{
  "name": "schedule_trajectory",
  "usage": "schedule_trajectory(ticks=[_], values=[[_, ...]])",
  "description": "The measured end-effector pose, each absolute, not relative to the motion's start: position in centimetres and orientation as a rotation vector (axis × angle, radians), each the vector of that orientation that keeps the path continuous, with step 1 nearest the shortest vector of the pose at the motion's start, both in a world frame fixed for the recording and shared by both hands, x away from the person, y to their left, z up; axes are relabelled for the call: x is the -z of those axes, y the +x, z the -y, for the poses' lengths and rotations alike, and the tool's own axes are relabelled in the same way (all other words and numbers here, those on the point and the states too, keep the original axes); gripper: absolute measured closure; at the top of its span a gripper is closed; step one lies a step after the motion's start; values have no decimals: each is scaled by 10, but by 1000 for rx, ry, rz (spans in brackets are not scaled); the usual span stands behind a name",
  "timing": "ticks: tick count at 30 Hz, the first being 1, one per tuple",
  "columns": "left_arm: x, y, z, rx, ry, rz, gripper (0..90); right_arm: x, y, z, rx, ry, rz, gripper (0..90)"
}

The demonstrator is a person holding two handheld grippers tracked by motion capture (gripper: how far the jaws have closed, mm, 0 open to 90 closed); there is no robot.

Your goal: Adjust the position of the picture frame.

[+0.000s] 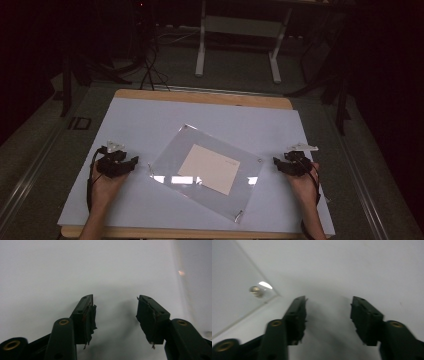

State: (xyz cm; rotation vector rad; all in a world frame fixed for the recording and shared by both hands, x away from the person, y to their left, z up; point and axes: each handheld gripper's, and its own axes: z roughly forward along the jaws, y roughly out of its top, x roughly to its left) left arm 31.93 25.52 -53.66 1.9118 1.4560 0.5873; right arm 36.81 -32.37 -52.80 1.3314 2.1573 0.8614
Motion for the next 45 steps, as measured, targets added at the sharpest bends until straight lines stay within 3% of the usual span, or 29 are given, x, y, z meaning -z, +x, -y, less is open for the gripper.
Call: schedule_trajectory(ticks=[6, 22, 29, 36, 43, 45], values=[[524, 310, -252, -549, 1927, -1331, 545, 525, 362, 313, -896, 1237, -2225, 517], [511, 278, -246, -431, 1974, -1100, 547, 527, 355, 309, -998, 1186, -2269, 571], [514, 282, -233, -418, 2009, -1043, 610, 527, 354, 299, -1015, 1117, -2317, 641], [520, 295, -215, -414, 2045, -1012, 642, 525, 357, 290, -1040, 1054, -2369, 641], [526, 303, -202, -436, 2115, -1005, 838, 523, 352, 286, -1029, 964, -2444, 646], [526, 303, -202, -431, 2114, -1010, 842, 525, 351, 287, -1033, 967, -2450, 647]])
